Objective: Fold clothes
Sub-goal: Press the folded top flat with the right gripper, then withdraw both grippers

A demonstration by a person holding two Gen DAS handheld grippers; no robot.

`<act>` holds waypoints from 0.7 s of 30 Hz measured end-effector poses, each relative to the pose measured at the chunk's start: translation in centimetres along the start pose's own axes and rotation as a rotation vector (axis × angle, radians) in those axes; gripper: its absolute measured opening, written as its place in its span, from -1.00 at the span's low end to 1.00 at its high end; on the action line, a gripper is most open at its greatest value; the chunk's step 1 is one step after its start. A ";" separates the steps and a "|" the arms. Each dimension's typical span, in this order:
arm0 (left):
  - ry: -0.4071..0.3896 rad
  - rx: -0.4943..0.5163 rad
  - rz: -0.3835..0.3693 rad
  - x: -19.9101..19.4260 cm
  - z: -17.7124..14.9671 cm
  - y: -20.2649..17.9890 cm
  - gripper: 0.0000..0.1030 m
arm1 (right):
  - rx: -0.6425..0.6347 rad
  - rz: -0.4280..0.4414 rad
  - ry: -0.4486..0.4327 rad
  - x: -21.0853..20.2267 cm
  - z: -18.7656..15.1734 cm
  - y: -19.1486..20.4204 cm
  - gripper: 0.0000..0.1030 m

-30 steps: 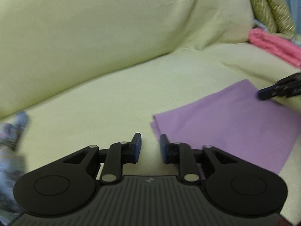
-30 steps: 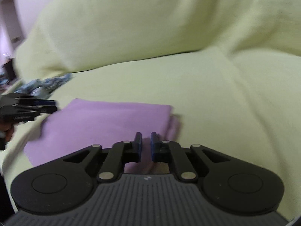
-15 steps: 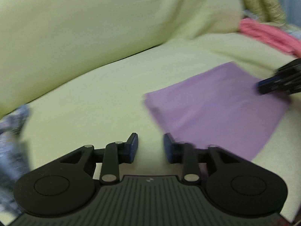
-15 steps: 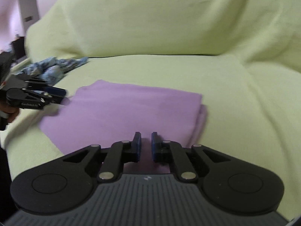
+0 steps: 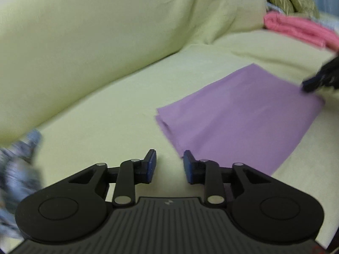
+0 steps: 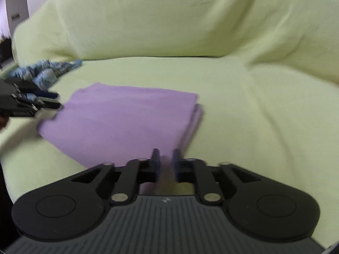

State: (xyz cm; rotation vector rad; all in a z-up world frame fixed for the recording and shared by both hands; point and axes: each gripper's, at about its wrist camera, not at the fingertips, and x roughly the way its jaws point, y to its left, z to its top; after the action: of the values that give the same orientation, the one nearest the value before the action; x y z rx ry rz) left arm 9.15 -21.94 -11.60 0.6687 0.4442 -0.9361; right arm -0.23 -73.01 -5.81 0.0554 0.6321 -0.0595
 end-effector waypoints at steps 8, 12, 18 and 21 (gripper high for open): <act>-0.034 0.508 0.048 -4.3 -1.0 -10.4 0.02 | -0.368 -0.050 0.007 -3.2 -2.1 7.7 -0.43; -0.076 0.507 0.028 -4.3 -0.5 -12.9 0.02 | -0.366 -0.013 -0.050 -2.3 -1.2 9.7 -0.48; -0.081 0.387 0.040 -2.6 0.8 -11.6 0.03 | -0.209 0.073 -0.105 1.8 0.2 9.1 -0.74; -0.078 0.323 0.024 -2.2 -0.2 -9.7 0.03 | -0.204 0.063 -0.073 2.3 -0.9 7.9 -0.81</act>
State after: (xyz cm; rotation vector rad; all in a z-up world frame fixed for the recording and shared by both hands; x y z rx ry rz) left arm -0.25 -24.60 -13.60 0.9245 0.2158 -1.0173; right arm 1.69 -65.17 -7.66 -0.1239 0.5601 0.0637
